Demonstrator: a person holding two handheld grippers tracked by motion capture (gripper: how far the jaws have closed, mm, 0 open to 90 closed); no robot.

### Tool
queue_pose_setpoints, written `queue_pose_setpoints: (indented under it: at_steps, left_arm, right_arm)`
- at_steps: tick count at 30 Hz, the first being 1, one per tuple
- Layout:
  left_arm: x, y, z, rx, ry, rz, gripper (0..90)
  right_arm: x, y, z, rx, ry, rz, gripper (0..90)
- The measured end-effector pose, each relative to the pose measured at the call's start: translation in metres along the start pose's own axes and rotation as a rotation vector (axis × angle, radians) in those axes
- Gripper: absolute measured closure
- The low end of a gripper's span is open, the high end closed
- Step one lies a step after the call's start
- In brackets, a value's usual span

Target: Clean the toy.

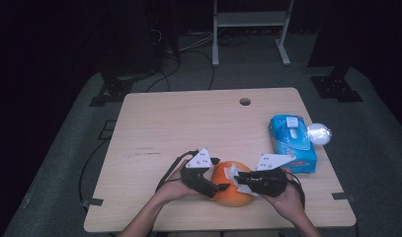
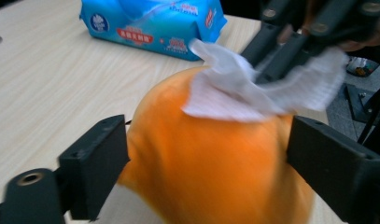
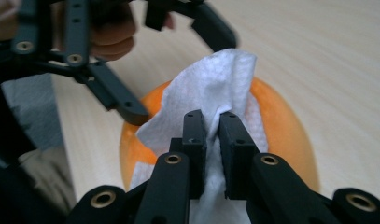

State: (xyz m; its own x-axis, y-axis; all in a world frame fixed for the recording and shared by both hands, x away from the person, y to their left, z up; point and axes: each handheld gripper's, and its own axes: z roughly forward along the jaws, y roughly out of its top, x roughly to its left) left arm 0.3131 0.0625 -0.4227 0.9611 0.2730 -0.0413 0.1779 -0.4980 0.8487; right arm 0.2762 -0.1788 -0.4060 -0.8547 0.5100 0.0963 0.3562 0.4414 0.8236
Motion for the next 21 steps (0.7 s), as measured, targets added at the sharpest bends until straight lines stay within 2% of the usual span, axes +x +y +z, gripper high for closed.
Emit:
queue_pose_setpoints:
  at_steps: [3,8,12,15,17,19,20,21]
  left_arm:
    - [-0.004,-0.008,0.008,0.019,0.009,0.026,14.0]
    - [-0.007,-0.008,0.004,0.044,0.008,0.054,19.1]
    - [-0.002,-0.013,0.002,0.058,0.0,0.053,22.0]
    - [0.0,-0.012,0.0,0.056,-0.011,0.036,21.3]
    - [0.002,-0.007,-0.003,0.035,-0.024,0.032,17.2]
    - [0.001,-0.003,-0.004,-0.02,-0.012,0.028,12.6]
    - [0.001,-0.003,-0.002,-0.037,-0.001,0.029,12.3]
    - [0.001,-0.003,-0.001,-0.025,-0.004,0.031,12.3]
  right_arm:
    - [0.004,0.003,0.001,0.024,-0.008,-0.019,80.8]
    - [0.012,0.014,0.001,-0.048,-0.056,-0.034,80.7]
    - [0.003,0.005,0.008,-0.006,-0.043,-0.021,80.7]
    - [-0.005,-0.001,-0.001,-0.014,-0.061,0.022,80.5]
    - [-0.007,-0.005,-0.003,-0.016,-0.048,0.043,80.5]
    - [-0.004,-0.005,0.0,-0.012,-0.044,0.032,80.5]
    - [-0.002,-0.004,0.002,-0.016,-0.025,0.028,80.4]
    - [0.001,-0.003,0.004,-0.021,-0.01,0.02,80.3]
